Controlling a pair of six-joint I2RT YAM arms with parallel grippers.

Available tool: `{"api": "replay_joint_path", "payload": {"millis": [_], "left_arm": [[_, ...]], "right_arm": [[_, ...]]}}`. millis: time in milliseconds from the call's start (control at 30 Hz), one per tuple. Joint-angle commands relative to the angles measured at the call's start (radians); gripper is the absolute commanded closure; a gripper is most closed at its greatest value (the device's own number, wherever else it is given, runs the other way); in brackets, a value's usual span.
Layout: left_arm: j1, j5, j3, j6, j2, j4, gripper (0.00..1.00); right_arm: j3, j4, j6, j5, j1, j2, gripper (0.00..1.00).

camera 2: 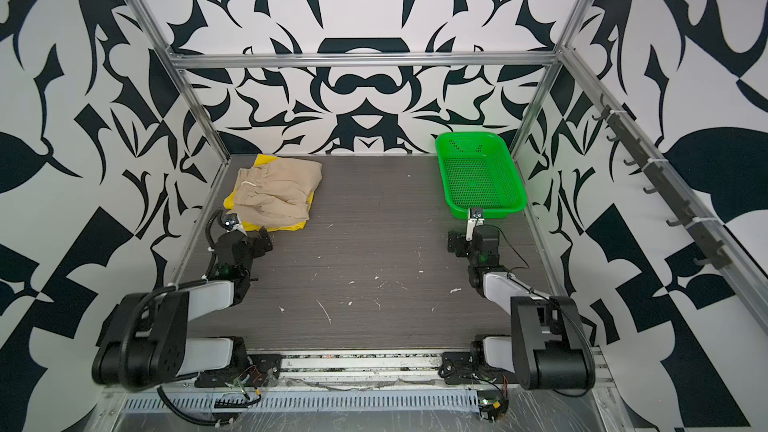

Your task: Fold and stack the shorts

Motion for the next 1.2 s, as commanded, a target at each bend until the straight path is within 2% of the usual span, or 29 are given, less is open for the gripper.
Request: {"api": "replay_joint_path", "payload": {"millis": [0, 33, 67, 100, 167, 200, 267, 300, 367, 433, 500, 567, 1167], "left_arm": [[0.012, -0.049, 0.01, 0.053, 0.184, 0.354, 0.01], [0.009, -0.065, 0.036, 0.068, 0.198, 0.34, 0.0], [0.016, -0.047, 0.077, 0.027, 0.138, 0.134, 0.01], [0.049, 0.003, 0.092, -0.02, 0.111, 0.059, 0.0], [0.067, 0.01, 0.039, 0.003, 0.168, 0.272, 0.01], [0.065, 0.014, 0.042, -0.001, 0.159, 0.245, 0.0], [0.065, 0.023, 0.078, -0.022, 0.115, 0.101, 0.01], [0.064, 0.023, 0.07, -0.016, 0.125, 0.138, 0.0], [0.063, 0.02, 0.055, -0.005, 0.151, 0.207, 0.01], [0.064, 0.024, 0.069, -0.013, 0.131, 0.139, 0.01], [0.063, 0.024, 0.07, -0.013, 0.131, 0.141, 0.0], [0.064, 0.022, 0.065, -0.009, 0.139, 0.166, 0.01], [0.064, 0.025, 0.068, -0.01, 0.143, 0.164, 0.01]], "right_arm": [[0.032, 0.115, -0.03, -0.034, -0.006, 0.036, 0.0], [0.035, 0.109, -0.033, -0.036, -0.006, 0.039, 0.0], [0.037, 0.098, -0.036, -0.042, -0.006, 0.034, 0.0], [0.029, 0.113, -0.037, -0.046, -0.006, 0.03, 0.0], [0.007, 0.134, -0.046, -0.081, -0.007, 0.011, 0.0], [-0.011, 0.172, -0.028, -0.11, -0.007, 0.004, 0.0], [-0.081, 0.376, 0.027, -0.198, -0.007, 0.024, 0.0], [-0.096, 0.42, 0.012, -0.222, 0.0, 0.046, 0.0], [-0.103, 0.469, 0.017, -0.161, 0.007, 0.095, 0.0], [-0.103, 0.537, 0.018, -0.142, 0.008, 0.172, 0.0], [-0.091, 0.63, 0.036, -0.159, 0.01, 0.26, 0.0], [-0.034, 0.417, 0.018, -0.132, 0.011, 0.203, 0.0], [-0.018, 0.422, 0.037, -0.111, 0.014, 0.225, 0.0]]}}
